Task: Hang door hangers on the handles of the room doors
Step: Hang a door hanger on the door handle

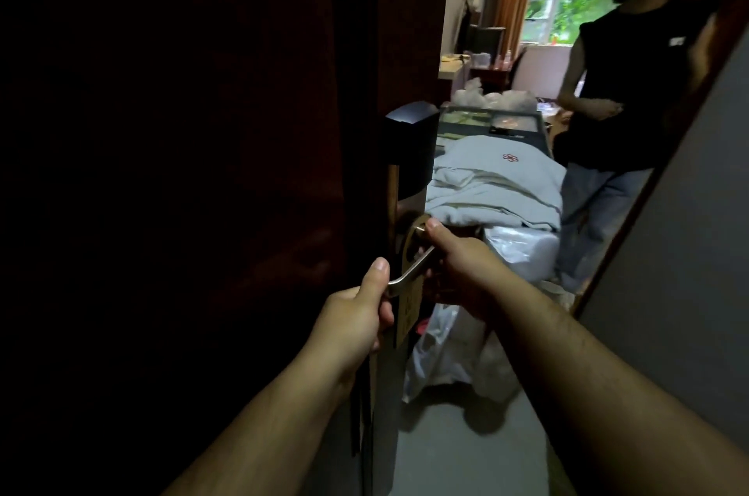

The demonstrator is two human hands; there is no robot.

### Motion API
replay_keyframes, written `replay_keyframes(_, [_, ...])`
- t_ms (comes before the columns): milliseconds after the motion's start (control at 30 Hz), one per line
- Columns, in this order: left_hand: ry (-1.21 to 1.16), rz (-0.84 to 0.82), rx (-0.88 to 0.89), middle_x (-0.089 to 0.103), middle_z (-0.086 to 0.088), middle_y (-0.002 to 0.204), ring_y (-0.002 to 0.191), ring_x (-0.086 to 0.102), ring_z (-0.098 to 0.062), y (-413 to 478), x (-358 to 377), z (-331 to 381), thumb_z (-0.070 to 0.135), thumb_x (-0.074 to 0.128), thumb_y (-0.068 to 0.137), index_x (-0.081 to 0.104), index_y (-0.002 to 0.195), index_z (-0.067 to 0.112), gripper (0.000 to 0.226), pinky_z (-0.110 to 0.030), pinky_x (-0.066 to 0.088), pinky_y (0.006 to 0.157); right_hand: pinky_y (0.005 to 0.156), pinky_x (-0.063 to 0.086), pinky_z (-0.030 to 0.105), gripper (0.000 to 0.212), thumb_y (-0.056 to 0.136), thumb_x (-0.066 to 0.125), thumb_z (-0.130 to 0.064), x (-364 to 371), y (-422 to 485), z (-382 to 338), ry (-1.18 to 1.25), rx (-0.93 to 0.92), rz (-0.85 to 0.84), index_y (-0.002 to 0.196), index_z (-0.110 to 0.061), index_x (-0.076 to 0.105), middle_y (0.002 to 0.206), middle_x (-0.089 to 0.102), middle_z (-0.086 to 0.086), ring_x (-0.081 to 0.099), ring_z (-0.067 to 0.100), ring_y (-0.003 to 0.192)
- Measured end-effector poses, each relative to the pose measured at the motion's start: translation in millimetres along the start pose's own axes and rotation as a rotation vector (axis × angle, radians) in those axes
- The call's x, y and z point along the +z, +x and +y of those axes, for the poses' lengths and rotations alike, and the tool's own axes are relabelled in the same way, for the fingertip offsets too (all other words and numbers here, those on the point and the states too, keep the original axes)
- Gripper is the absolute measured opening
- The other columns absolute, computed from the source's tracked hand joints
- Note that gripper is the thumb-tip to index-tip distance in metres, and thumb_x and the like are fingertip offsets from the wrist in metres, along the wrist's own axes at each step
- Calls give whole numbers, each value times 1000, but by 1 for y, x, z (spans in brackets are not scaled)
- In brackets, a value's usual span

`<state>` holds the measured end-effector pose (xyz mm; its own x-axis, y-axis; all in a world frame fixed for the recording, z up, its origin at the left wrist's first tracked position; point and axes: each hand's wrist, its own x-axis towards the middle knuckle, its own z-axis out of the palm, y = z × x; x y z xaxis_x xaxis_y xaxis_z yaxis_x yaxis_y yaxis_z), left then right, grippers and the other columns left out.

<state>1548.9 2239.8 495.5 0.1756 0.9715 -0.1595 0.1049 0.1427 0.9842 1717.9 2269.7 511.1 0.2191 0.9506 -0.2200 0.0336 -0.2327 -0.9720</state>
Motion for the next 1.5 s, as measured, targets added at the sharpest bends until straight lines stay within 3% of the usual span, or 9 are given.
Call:
replay_keyframes(133, [-20, -63, 12, 48, -4, 60, 43, 40, -9, -9, 7, -3, 62, 45, 93, 56, 64, 12, 58, -24, 35, 50, 64, 50, 31, 50, 92, 51, -58, -5, -21, 0, -61, -10, 107, 87, -11, 68, 73, 64, 4, 61, 21, 64])
replay_keyframes(267, [-20, -140, 4, 46, 7, 47, 39, 40, -6, -26, 15, -1, 60, 43, 94, 55, 68, 11, 57, -18, 35, 44, 68, 47, 33, 51, 90, 55, -58, -19, -42, 1, -82, 10, 140, 74, -11, 65, 64, 61, 5, 58, 21, 59])
replay_keyframes(467, [20, -177, -8, 46, 10, 44, 42, 40, -7, -52, 31, 0, 62, 40, 94, 57, 71, 12, 57, -21, 35, 48, 71, 47, 33, 52, 91, 48, -62, -33, -72, 14, -78, 39, 197, 88, -13, 66, 71, 62, 5, 60, 22, 65])
replay_keyframes(667, [27, -153, -42, 52, 3, 61, 52, 45, -10, -90, 57, -5, 61, 41, 94, 59, 76, 16, 52, -27, 38, 58, 67, 47, 34, 60, 95, 38, -62, -57, -110, 27, -173, -17, 249, 101, -8, 64, 78, 64, 11, 63, 25, 69])
replay_keyframes(1133, [34, -329, 28, 53, 4, 66, 54, 48, -9, -184, 94, -18, 55, 42, 97, 63, 82, 18, 45, -26, 37, 53, 86, 50, 43, 62, 87, 49, -67, -101, -243, 56, -5, 34, 332, 114, -13, 63, 93, 63, 10, 62, 26, 85])
replay_keyframes(1200, [38, -362, 31, 61, 1, 74, 68, 61, -14, -198, 98, -21, 55, 41, 97, 66, 91, 18, 46, -30, 46, 57, 76, 49, 38, 63, 85, 52, -67, -103, -263, 60, 45, 50, 361, 110, -11, 64, 88, 61, 8, 60, 24, 77])
replay_keyframes(1300, [66, -426, 5, 66, -6, 107, 107, 56, -26, -220, 103, -23, 55, 40, 97, 65, 112, 14, 51, -46, 53, 87, 77, 46, 36, 48, 90, 51, -62, -102, -293, 62, 42, 71, 476, 87, -16, 65, 82, 61, 8, 59, 23, 76])
replay_keyframes(1400, [73, -473, 39, 58, -1, 77, 75, 61, -21, -239, 106, -28, 54, 39, 98, 62, 88, 15, 46, -28, 44, 62, 74, 48, 35, 49, 90, 53, -60, -105, -321, 67, 5, 108, 538, 88, -13, 64, 83, 64, 9, 62, 22, 72])
replay_keyframes(1500, [91, -501, 105, 48, 0, 69, 61, 45, -14, -262, 110, -33, 52, 35, 100, 56, 82, 16, 46, -27, 37, 57, 69, 49, 32, 51, 88, 56, -60, -108, -349, 74, 28, 125, 589, 92, -10, 64, 86, 64, 9, 63, 23, 74])
